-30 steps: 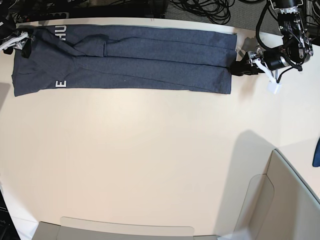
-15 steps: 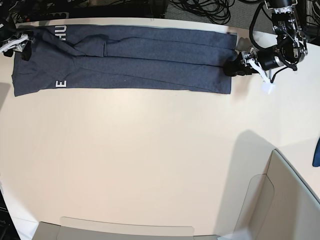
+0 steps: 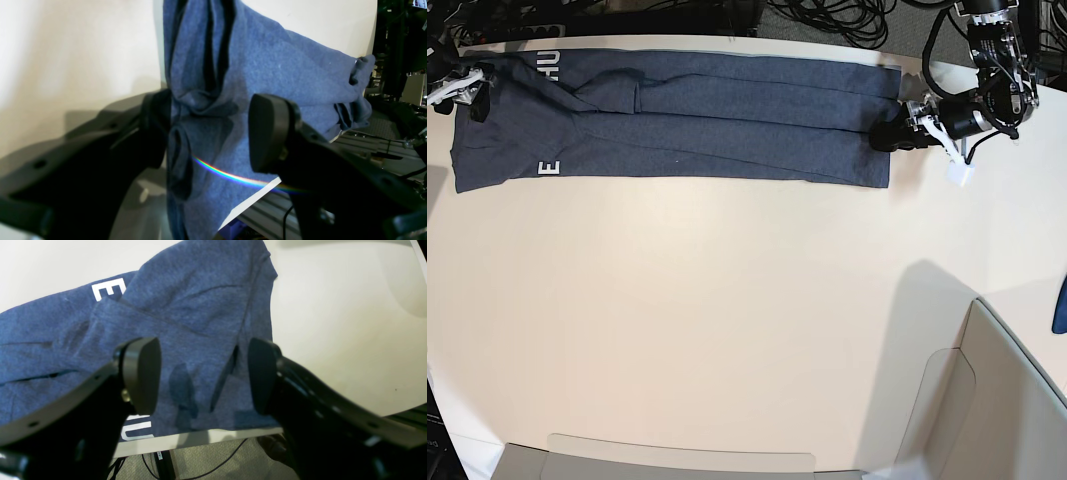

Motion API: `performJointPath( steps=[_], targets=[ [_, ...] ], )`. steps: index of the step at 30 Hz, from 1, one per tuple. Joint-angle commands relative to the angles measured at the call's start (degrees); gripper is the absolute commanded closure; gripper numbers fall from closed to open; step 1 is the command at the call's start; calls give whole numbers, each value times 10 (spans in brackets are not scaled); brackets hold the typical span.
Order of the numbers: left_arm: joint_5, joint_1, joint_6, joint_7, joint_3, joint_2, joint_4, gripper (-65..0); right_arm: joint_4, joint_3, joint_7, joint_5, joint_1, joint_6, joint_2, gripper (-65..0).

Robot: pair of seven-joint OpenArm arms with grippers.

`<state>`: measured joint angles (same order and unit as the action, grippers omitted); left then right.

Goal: Layout the t-shirt on the table in an organized manner, then fold the t-shirt properly

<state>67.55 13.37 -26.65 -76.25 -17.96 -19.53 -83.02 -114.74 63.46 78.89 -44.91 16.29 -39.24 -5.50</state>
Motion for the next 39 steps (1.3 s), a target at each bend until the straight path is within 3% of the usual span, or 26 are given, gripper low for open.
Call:
performJointPath(
  steps=[1,9,14,23,28,33,39],
  targets=[
    [-56,11,9,-38,6,-1,3,-353,-9,3,-8,-9,-1,-8,-8,-405],
    [-57,12,9,-38,71,-2,4,-310,-9,3,-8,-9,-1,-8,-8,-405],
    [-55,11,9,-38,74,-2,4,-266,-9,3,-8,-9,-1,-8,-8,-405],
    [-54,7,9,-38,75,-4,3,-7,-9,3,-8,-9,-1,-8,-7,-405],
    [-54,6,9,-38,73,-1,-25,0,-9,3,-8,-9,-6,-8,-2,-405],
    [-54,17,9,-38,78,1,-126,0,-9,3,-8,-9,-27,-8,11,-405],
    [-54,26,9,-38,80,34,-222,0,-9,3,-8,-8,-56,-8,16,-405]
  ],
)
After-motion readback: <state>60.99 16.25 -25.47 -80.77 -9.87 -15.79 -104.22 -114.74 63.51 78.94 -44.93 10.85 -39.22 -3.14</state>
